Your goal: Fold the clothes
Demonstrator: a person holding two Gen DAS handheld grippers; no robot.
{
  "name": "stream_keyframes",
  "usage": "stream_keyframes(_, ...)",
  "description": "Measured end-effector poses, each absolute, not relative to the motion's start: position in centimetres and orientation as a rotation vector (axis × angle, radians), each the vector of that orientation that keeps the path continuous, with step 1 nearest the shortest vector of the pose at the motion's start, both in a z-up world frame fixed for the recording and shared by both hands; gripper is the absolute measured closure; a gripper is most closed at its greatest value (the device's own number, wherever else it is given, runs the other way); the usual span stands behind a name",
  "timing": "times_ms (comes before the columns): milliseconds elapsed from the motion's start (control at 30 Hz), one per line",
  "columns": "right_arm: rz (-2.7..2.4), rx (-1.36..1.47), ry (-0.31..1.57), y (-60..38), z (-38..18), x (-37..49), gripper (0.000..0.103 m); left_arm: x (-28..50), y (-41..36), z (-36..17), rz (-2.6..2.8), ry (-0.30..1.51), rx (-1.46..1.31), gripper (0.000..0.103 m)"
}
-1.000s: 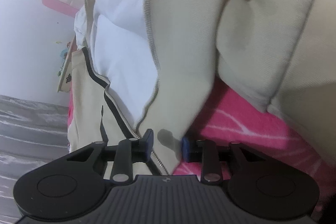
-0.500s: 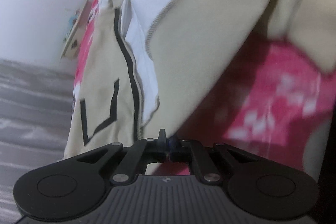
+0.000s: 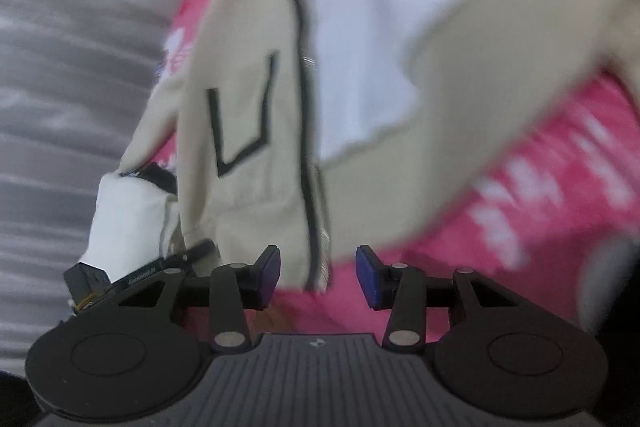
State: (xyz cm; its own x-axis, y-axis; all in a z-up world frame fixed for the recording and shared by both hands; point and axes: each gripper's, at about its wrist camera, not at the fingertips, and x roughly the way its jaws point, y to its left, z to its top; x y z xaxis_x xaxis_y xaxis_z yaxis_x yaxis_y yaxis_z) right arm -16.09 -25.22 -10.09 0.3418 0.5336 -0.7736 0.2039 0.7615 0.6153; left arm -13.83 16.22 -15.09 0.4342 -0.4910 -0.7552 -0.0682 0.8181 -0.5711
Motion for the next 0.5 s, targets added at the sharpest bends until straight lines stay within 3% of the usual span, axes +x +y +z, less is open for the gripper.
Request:
stream_keyframes(233,0.255,0.641,1.264,-22.8,-13.9,-12.6,0.059,-13.8,15.7,-15.4,-0.299,1.120,-0.584,0.073)
stream_keyframes(500,0.318,0.498,1.254,-20.8,-13.4,-13.2,0.077,-13.8,15.5,-15.5,-0.318,1.110,-0.553,0.073)
